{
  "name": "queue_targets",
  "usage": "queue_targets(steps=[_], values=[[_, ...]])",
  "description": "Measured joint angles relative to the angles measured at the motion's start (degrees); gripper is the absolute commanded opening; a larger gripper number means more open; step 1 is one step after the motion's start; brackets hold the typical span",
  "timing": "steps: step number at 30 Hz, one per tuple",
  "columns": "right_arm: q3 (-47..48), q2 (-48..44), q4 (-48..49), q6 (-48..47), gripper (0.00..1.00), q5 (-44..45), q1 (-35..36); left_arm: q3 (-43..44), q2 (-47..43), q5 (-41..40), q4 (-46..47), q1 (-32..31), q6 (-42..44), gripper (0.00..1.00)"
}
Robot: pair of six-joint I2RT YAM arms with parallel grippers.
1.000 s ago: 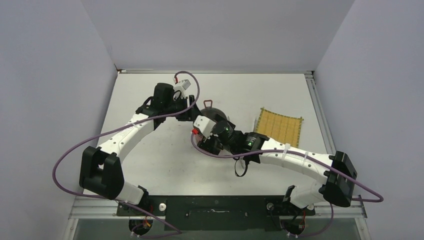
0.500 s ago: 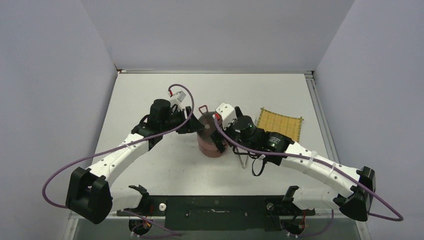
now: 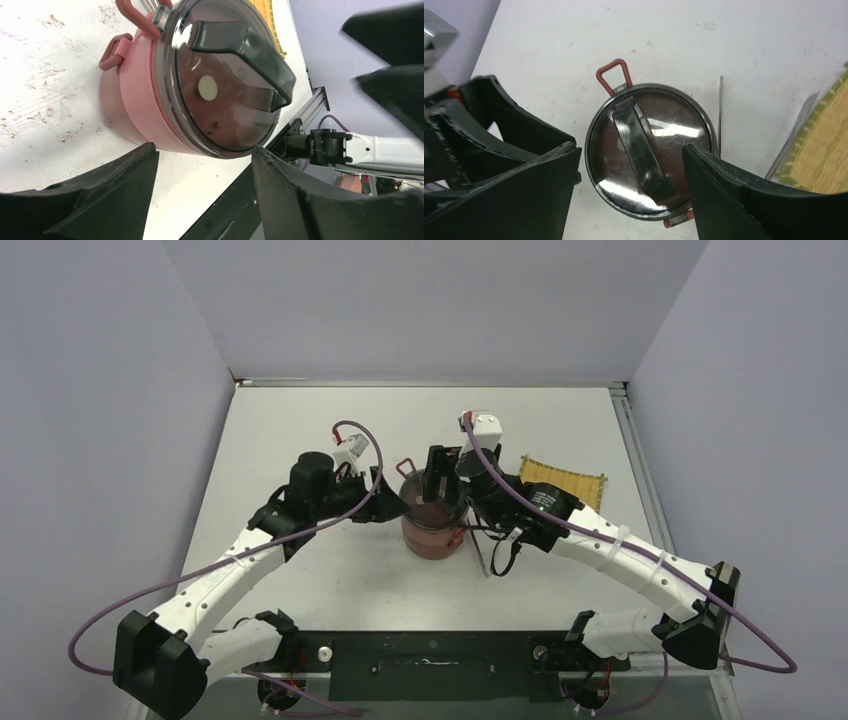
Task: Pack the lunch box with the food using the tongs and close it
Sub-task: Close the fastener on the packing box.
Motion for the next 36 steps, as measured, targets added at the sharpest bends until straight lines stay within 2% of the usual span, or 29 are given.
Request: queue_targets(steps=[2, 8, 14, 18, 20, 27, 36], values=[[0.17, 0.59, -2.73, 4.24, 0.74, 3.17, 1.92, 1.84, -0.85, -0.72, -2.89, 0.37, 1.29, 0.74], [0.17, 1.75, -8.52, 12.79, 0.72, 8.61, 6.08, 12.11, 2.32, -2.27, -9.09, 4.26, 6.75, 0.74], [0.20, 4.37, -10.88, 16.74, 0.74, 13.03, 8.13, 14.27, 5.27, -1.97, -10.01, 9.35, 8.63, 0.74], [0.28, 6.95, -12.17, 17.55, 0.63, 16.04, 9.73, 14.05, 5.79, -1.60, -10.05, 10.73, 8.81, 0.74], [0.28, 8.20, -12.48, 17.18, 0.54, 17.55, 10.21, 13.99, 5.88, -1.18, -9.88, 11.26, 8.90, 0.75], [0.26, 8.76, -12.35, 12.90, 0.35, 20.59, 10.27, 13.14, 6.82, -0.94, -9.51, 12.31, 10.16, 0.75], [-0.59, 9.07, -8.07, 0.42, 0.33, 19.63, 9.60, 11.87, 7.17, -0.94, -9.27, 13.11, 10.91, 0.75]])
